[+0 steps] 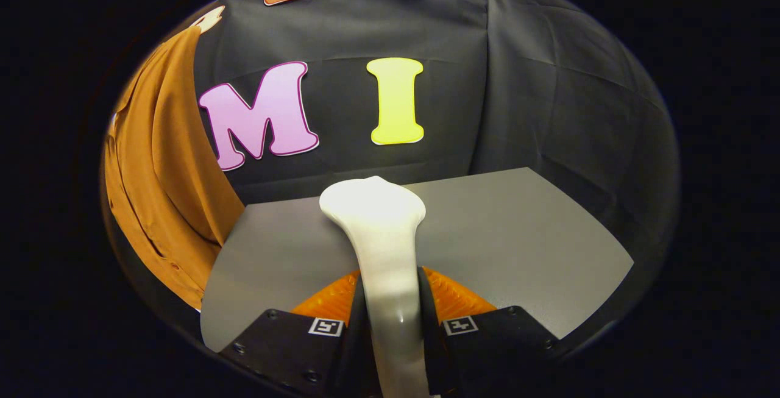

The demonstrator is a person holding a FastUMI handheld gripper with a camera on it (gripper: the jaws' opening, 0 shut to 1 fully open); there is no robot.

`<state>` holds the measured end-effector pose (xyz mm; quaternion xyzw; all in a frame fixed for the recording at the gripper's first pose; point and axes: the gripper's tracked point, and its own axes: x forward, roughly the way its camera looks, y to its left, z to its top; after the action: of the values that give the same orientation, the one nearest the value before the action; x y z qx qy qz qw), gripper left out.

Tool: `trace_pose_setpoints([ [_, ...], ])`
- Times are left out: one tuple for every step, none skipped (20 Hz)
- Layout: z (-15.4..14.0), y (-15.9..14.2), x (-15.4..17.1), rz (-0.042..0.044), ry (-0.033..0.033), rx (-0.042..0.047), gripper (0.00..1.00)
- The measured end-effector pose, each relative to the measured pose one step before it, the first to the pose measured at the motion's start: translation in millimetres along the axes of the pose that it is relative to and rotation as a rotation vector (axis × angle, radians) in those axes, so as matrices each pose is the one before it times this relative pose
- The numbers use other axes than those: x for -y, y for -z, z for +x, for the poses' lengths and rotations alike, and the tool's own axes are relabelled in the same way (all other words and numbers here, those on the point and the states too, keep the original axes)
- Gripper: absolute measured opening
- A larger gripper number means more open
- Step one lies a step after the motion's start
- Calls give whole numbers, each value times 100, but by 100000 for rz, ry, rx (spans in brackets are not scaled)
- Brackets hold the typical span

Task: Iron the clothes twice with a garment steamer, once on the left side and once on the right side.

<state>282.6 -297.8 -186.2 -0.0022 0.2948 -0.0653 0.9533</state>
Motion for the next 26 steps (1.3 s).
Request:
trace_pose_setpoints([
  [-287, -195, 161, 815, 134, 1343, 44],
  [-519, -478, 130, 1710, -85, 1677, 44],
  [-685, -652, 12, 1490, 5, 2162, 44],
  [-814, -631, 29, 523, 552, 2340, 44],
  [-919, -638, -23, 72, 614, 2578, 44],
  [-929, -662, -78, 29, 382, 2347, 44],
  [-852, -606, -188, 312, -56, 2129, 44],
  [-1030, -609, -248, 1191, -494, 1963, 44],
  [-1035, -508, -147, 1721, -30, 2041, 44],
  [-1245, -762, -159, 1814, 805, 2151, 44],
  [-1171, -497, -341, 1993, 532, 2330, 44],
  [-1157, -623, -635, 1581, 449, 2722, 44],
  [-1116, -500, -785, 578, 465, 2765, 44],
  [-984, -436, -1118, -742, 458, 2314, 44],
  [-729, -395, -1254, -995, 192, 2109, 44],
  [-890, -142, -1400, -870, 110, 1725, 44],
  [-763, -20, -1382, -542, 19, 1168, 43],
  [-723, 3, -1590, 280, -384, 811, 44],
  [-488, 110, -1685, 384, -702, 369, 44],
  [-480, 166, -1820, -49, -516, 125, 43],
  [-553, 317, -1621, -577, -169, -70, 44],
  [-530, 312, -1727, -772, -529, -31, 43],
  [-401, 199, -1881, -801, -1017, 52, 44],
  [-420, 172, -1782, -843, -1063, 182, 44],
  [-215, 185, -1466, -1027, -837, 386, 44],
  [-177, 89, -1491, -896, -839, 242, 44],
])
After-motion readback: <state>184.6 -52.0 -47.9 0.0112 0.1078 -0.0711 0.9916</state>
